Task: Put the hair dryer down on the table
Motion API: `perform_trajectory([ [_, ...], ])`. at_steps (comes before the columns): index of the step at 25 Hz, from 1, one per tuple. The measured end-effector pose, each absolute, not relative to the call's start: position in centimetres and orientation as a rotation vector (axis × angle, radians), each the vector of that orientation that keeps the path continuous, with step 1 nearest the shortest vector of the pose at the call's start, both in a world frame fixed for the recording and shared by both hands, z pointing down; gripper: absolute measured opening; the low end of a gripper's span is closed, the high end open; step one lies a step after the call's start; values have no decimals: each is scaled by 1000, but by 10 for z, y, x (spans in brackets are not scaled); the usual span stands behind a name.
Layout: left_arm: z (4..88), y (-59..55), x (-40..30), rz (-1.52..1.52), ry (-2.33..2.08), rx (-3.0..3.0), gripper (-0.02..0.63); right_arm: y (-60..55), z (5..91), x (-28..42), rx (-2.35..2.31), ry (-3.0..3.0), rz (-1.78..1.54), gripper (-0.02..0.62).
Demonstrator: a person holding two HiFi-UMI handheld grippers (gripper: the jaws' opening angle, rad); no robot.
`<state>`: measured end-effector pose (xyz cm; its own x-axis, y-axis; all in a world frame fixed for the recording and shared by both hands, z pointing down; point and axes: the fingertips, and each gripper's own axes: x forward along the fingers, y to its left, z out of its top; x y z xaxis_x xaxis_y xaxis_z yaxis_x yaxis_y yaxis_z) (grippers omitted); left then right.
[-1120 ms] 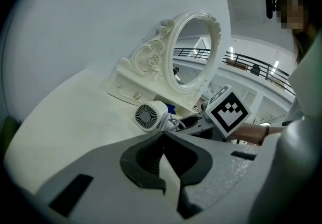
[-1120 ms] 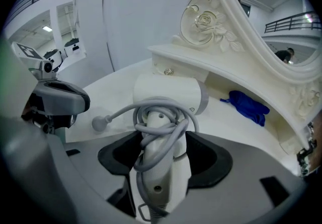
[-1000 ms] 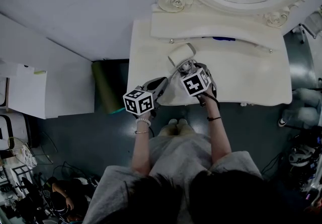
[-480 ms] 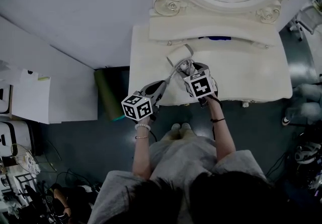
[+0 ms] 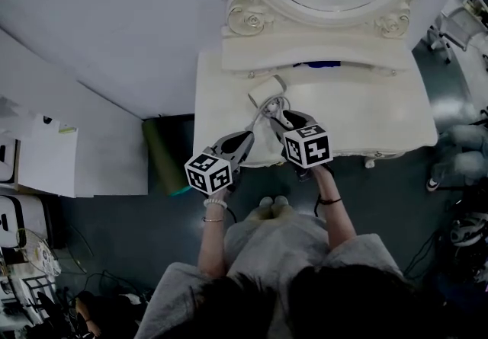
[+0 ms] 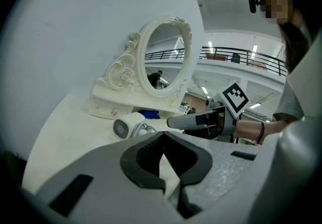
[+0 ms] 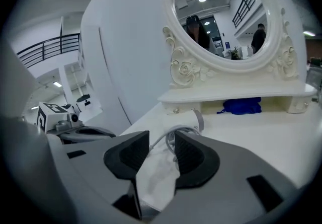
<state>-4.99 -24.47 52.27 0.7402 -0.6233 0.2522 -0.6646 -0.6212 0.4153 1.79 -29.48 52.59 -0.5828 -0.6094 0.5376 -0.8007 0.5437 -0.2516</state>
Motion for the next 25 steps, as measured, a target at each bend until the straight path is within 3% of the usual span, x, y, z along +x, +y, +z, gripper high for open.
perform_trajectory([
  [6, 497, -232, -28, 115, -920, 2549, 5, -281, 493, 28, 1214, -2482, 702, 14],
  [25, 424, -205, -2, 31, -923, 2780, 5, -243, 409, 36, 1154, -2784, 444, 0],
])
